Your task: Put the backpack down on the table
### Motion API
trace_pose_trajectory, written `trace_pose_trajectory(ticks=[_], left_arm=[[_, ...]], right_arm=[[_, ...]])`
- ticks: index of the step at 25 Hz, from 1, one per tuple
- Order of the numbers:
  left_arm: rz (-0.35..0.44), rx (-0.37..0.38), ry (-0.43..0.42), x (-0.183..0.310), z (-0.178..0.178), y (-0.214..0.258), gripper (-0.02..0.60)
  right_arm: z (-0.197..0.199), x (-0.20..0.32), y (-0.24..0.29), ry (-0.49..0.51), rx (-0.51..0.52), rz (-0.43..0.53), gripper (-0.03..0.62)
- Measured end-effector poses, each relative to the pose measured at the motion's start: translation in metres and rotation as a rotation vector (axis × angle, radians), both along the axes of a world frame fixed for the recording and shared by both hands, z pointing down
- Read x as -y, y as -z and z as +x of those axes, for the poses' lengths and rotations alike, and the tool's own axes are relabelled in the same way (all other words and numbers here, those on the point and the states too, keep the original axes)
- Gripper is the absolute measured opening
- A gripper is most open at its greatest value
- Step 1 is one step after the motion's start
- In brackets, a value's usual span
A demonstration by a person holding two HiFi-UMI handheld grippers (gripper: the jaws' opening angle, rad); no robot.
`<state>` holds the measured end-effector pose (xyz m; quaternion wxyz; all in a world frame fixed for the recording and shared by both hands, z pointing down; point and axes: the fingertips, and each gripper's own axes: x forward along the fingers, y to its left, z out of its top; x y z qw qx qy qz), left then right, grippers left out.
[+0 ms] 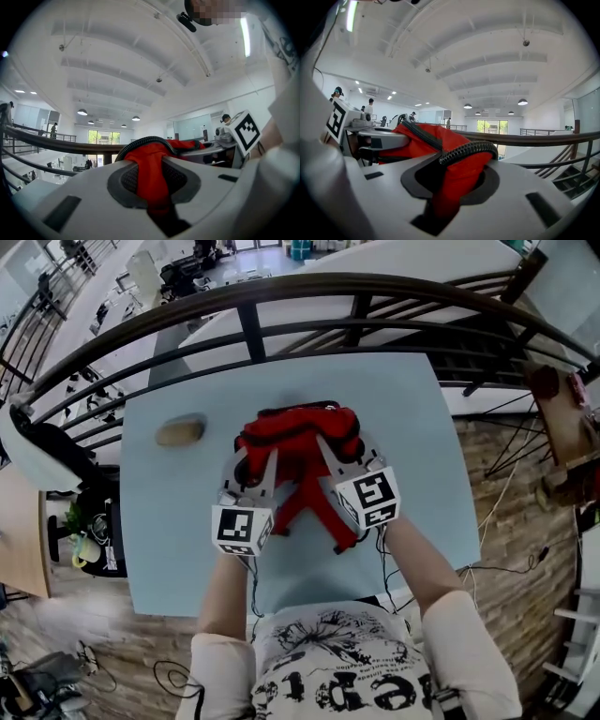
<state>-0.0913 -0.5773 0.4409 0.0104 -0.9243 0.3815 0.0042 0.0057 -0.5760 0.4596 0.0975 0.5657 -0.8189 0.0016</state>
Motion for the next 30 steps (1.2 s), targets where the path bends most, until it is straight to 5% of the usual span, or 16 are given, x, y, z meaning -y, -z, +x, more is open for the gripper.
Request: trace_pose_trajectory(ticks=[30], left_arm=[[-0.286,0.031,0.011,-0.123,-0.022,-0.143,0.063]], right_arm=[[-0.014,-0.131,-0.133,0.053,0.068,-0.196,0.157]])
